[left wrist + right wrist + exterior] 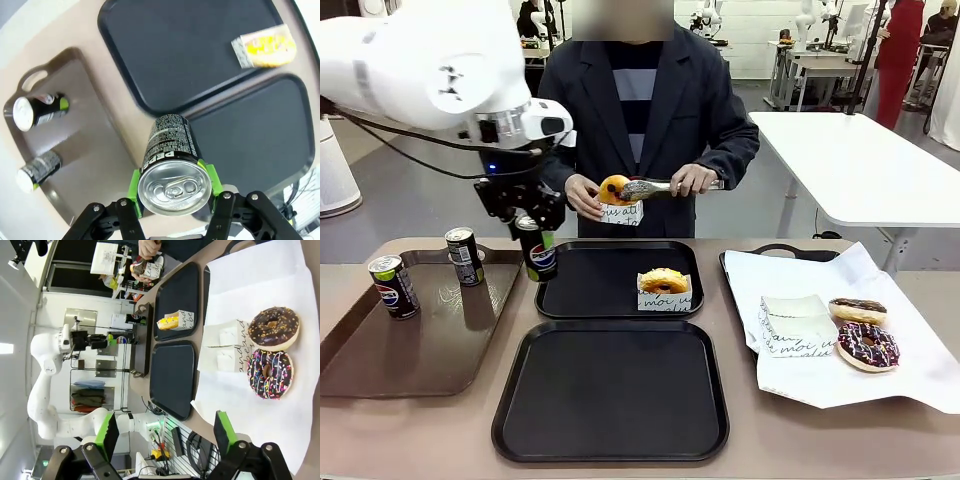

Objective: Set up donuts and drinks on trays.
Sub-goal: Pick up one Pepsi coke and place it on the Flat Tray.

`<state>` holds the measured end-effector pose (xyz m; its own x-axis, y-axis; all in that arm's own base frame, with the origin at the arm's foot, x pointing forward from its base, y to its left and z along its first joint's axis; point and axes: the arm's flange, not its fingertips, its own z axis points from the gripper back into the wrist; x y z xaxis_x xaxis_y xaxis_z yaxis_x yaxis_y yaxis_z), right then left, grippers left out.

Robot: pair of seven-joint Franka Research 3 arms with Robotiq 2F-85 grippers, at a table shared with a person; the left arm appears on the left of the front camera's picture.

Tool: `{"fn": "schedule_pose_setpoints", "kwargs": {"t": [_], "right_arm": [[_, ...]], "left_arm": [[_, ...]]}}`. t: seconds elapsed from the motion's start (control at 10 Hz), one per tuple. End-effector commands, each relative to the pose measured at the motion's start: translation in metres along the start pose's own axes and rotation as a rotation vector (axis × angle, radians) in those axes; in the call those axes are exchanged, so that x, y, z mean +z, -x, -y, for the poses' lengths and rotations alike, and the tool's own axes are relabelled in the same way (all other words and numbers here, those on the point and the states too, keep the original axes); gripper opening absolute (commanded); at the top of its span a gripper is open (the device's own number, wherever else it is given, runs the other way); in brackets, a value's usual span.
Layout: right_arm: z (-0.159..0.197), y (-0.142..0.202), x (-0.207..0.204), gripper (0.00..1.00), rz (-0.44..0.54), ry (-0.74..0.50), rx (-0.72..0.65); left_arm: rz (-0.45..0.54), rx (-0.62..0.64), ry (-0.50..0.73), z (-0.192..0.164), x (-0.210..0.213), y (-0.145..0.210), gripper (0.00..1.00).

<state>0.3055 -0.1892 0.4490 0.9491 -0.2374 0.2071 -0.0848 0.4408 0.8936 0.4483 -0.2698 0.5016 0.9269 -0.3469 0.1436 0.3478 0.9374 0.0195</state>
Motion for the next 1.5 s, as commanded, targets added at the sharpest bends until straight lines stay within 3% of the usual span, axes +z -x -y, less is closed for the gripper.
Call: {"fn": "schedule_pose_setpoints", "kwargs": {"t": [0.0, 0.2, 0.3, 0.4, 0.5, 0.6, 0.7, 1.1, 1.2, 1.4], "right_arm": [[-0.001, -0.003, 0.000, 1.00, 0.013, -0.024, 0.022], [-0.001, -0.003, 0.000, 1.00, 0.013, -0.024, 0.022], [-0.001, -0.003, 0.000, 1.00, 0.013, -0.024, 0.022], [-0.001, -0.003, 0.000, 1.00, 0.013, -0.024, 0.022], [-0.001, -0.003, 0.000, 1.00, 0.013, -0.024, 0.022], [-0.001, -0.003, 0.000, 1.00, 0.013, -0.024, 0.022], [-0.001, -0.003, 0.000, 1.00, 0.013, -0.024, 0.022], [-0.001, -0.003, 0.000, 1.00, 0.013, -0.024, 0.022], [-0.001, -0.003, 0.000, 1.00, 0.013, -0.024, 0.022], [-0.001, -0.003, 0.000, 1.00, 0.013, -0.024, 0.022]], "left_arm": [[0.012, 0.047, -0.012, 0.010, -0.013, -0.039, 0.58], [-0.008, 0.055, 0.003, 0.014, -0.033, -0.057, 0.58], [-0.041, 0.027, 0.028, 0.007, -0.018, -0.043, 0.58], [-0.089, -0.027, 0.065, -0.008, 0.015, -0.001, 0.58], [-0.067, -0.059, 0.046, -0.025, 0.049, 0.056, 0.58], [0.037, -0.015, 0.017, -0.044, 0.079, 0.112, 0.58], [0.105, 0.046, -0.001, -0.057, 0.092, 0.133, 0.58], [0.064, 0.048, 0.005, -0.058, 0.079, 0.116, 0.58], [0.101, 0.058, -0.011, -0.048, 0.069, 0.094, 0.58], [0.055, 0.002, -0.036, -0.014, 0.027, 0.020, 0.58]]}}
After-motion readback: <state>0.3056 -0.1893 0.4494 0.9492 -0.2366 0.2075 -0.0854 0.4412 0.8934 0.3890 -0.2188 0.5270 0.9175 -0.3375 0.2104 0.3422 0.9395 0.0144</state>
